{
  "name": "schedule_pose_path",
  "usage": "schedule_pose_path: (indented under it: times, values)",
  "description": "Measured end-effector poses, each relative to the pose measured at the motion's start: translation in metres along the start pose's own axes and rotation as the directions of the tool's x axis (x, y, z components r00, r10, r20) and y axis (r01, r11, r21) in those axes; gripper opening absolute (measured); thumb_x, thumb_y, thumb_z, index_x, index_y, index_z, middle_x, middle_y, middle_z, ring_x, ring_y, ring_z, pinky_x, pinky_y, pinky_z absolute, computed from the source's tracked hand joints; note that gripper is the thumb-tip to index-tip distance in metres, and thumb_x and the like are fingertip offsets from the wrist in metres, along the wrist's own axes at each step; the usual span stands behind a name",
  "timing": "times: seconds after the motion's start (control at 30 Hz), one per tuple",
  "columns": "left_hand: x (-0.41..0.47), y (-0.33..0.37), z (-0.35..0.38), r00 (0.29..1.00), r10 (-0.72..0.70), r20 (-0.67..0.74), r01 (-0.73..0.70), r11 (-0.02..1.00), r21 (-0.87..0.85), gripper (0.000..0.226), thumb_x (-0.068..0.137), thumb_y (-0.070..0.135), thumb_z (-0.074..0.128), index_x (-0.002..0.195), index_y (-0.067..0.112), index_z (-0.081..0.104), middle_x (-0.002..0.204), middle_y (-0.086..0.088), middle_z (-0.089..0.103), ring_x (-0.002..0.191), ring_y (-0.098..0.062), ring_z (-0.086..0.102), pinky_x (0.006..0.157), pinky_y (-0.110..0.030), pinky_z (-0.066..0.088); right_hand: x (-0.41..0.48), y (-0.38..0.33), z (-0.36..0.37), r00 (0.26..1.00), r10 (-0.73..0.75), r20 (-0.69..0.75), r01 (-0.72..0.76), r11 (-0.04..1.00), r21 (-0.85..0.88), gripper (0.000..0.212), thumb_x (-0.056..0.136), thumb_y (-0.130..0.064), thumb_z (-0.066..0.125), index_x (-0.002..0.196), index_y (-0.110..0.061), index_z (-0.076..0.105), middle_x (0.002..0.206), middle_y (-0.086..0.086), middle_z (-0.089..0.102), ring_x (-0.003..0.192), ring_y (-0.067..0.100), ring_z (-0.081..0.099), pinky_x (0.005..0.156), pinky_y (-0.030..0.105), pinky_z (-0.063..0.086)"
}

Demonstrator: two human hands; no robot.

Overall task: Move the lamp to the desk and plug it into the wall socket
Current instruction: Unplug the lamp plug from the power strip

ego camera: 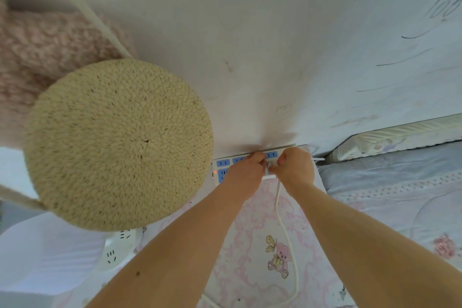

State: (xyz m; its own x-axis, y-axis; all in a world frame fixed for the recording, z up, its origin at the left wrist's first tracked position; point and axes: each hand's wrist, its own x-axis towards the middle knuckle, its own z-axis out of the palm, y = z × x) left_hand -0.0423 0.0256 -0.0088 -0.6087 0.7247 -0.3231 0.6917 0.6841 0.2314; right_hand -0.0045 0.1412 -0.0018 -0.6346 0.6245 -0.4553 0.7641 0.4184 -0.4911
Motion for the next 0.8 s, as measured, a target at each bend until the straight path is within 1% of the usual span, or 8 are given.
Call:
schedule_pose_path:
  times: [0.17,0.33,0.4,0.47,0.53,0.67,0.73,0.8]
  values:
    - [-0.002,0.001,0.005,1.000,-0.014,-0.010,0.014,1.000,-0.008,0.041,0.094,0.003,0.044,0.135,0.004,0.042,0.137,-0.007,0.041,0.113,-0.027,0.051,0.084,-0.039,0.053,0.001,0.001,0.000,1.000,-0.013,-0.001,0.013,1.000,-0.028,0.010,0.068,-0.011,0.072,0.072,-0.005,0.066,0.071,0.009,0.063,0.059,0.024,0.057,0.051,0.027,0.045]
    - [-0.004,-0.001,0.004,1.000,-0.003,-0.005,0.003,0.999,-0.041,0.044,0.095,0.004,0.042,0.139,0.004,0.040,0.146,-0.009,0.036,0.126,-0.028,0.044,0.095,-0.042,0.050,0.000,0.001,-0.001,1.000,-0.001,-0.006,0.001,1.000,-0.030,0.009,0.070,-0.011,0.070,0.075,-0.004,0.066,0.078,0.012,0.067,0.063,0.026,0.058,0.055,0.030,0.047]
    - [-0.006,0.000,0.005,1.000,0.015,-0.013,-0.015,1.000,-0.014,0.044,0.093,0.002,0.043,0.137,0.003,0.042,0.145,-0.006,0.036,0.123,-0.027,0.046,0.089,-0.039,0.051,-0.005,0.000,-0.002,1.000,-0.007,-0.021,0.006,1.000,-0.030,0.009,0.070,-0.010,0.070,0.075,-0.003,0.067,0.081,0.014,0.069,0.066,0.029,0.061,0.059,0.034,0.051]
    - [-0.005,0.001,0.006,0.999,-0.038,-0.008,0.038,0.999,-0.025,0.040,0.093,0.001,0.042,0.133,0.003,0.043,0.140,-0.008,0.041,0.119,-0.027,0.049,0.078,-0.036,0.049,-0.008,-0.009,-0.009,0.998,-0.058,-0.036,0.058,0.998,-0.019,0.008,0.066,-0.010,0.070,0.070,-0.005,0.064,0.077,0.014,0.067,0.069,0.033,0.064,0.060,0.036,0.053]
    - [-0.003,0.000,0.001,0.997,-0.073,-0.012,0.073,0.996,-0.045,0.038,0.092,-0.001,0.041,0.130,0.004,0.043,0.132,-0.009,0.045,0.114,-0.027,0.053,0.071,-0.036,0.047,-0.005,-0.027,-0.026,0.991,-0.129,-0.028,0.128,0.991,-0.038,0.010,0.063,-0.011,0.069,0.063,-0.009,0.059,0.072,0.011,0.064,0.069,0.032,0.063,0.058,0.033,0.049]
    - [-0.009,0.001,-0.003,1.000,-0.009,0.029,0.010,0.999,-0.036,0.047,0.089,-0.006,0.045,0.135,0.005,0.039,0.141,-0.006,0.038,0.122,-0.026,0.047,0.087,-0.041,0.052,-0.004,-0.038,-0.074,0.993,-0.115,0.001,0.114,0.979,-0.169,0.020,0.062,-0.011,0.070,0.056,-0.009,0.051,0.066,0.009,0.059,0.064,0.028,0.059,0.057,0.028,0.046]
    - [-0.013,0.000,-0.004,1.000,-0.002,0.030,0.003,1.000,-0.024,0.053,0.088,-0.008,0.046,0.138,0.005,0.036,0.146,-0.005,0.033,0.126,-0.025,0.043,0.092,-0.041,0.051,-0.011,-0.025,-0.082,0.994,-0.105,0.005,0.104,0.978,-0.182,0.014,0.065,-0.010,0.070,0.065,-0.004,0.058,0.071,0.012,0.063,0.066,0.028,0.062,0.058,0.029,0.050]
    - [-0.013,0.002,-0.005,1.000,0.013,0.028,-0.013,1.000,0.002,0.054,0.089,-0.008,0.043,0.141,0.004,0.033,0.150,-0.003,0.029,0.133,-0.024,0.037,0.094,-0.040,0.051,-0.021,-0.009,-0.080,0.994,-0.105,0.020,0.107,0.980,-0.170,0.016,0.067,-0.012,0.070,0.074,0.001,0.063,0.076,0.015,0.067,0.069,0.027,0.064,0.063,0.032,0.053]
